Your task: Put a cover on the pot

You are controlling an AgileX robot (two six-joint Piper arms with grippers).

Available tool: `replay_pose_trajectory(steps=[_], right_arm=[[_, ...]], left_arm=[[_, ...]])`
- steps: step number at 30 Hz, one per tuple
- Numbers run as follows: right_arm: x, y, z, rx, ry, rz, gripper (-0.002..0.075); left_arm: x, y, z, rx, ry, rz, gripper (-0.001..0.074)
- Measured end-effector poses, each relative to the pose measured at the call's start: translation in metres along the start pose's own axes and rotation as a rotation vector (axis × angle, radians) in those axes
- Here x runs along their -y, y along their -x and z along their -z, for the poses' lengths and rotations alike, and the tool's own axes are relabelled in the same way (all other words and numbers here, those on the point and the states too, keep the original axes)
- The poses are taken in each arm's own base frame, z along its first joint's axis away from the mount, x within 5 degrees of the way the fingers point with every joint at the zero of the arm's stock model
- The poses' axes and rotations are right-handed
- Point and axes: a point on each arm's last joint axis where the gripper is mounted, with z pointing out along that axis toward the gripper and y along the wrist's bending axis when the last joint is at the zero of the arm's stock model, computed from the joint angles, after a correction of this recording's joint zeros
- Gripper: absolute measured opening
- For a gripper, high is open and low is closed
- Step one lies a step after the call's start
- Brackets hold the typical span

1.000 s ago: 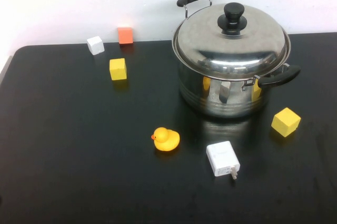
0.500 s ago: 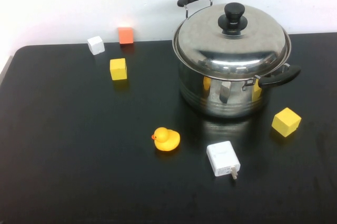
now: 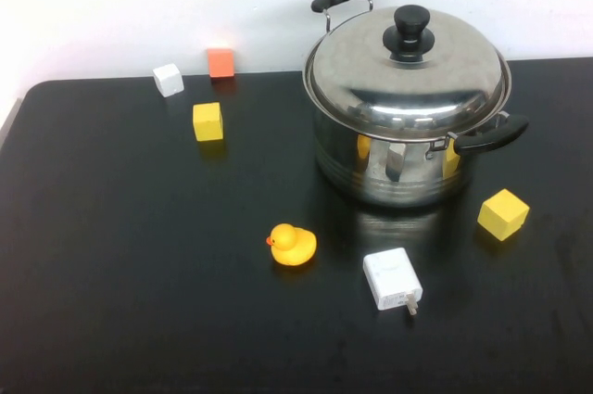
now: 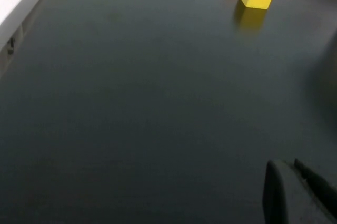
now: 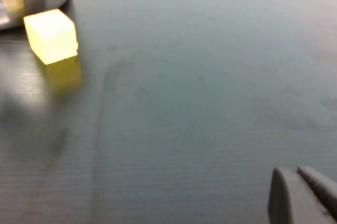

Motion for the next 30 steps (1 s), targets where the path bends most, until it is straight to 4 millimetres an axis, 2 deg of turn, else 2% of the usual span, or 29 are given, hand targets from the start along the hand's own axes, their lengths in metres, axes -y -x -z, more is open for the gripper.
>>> replay_pose_trajectory(steps=[17, 30], right_arm=[[0.0000, 0.0000, 0.0000, 0.000, 0.000, 0.000, -0.0002], [0.0000, 0.0000, 0.0000, 0.000, 0.000, 0.000, -0.0002]], left_arm=[[-0.0003, 0.0002, 0.0001, 0.003, 0.005, -0.115, -0.0001], [0.0006, -0.0002, 0.0001, 0.003, 0.009, -0.016, -0.0001]])
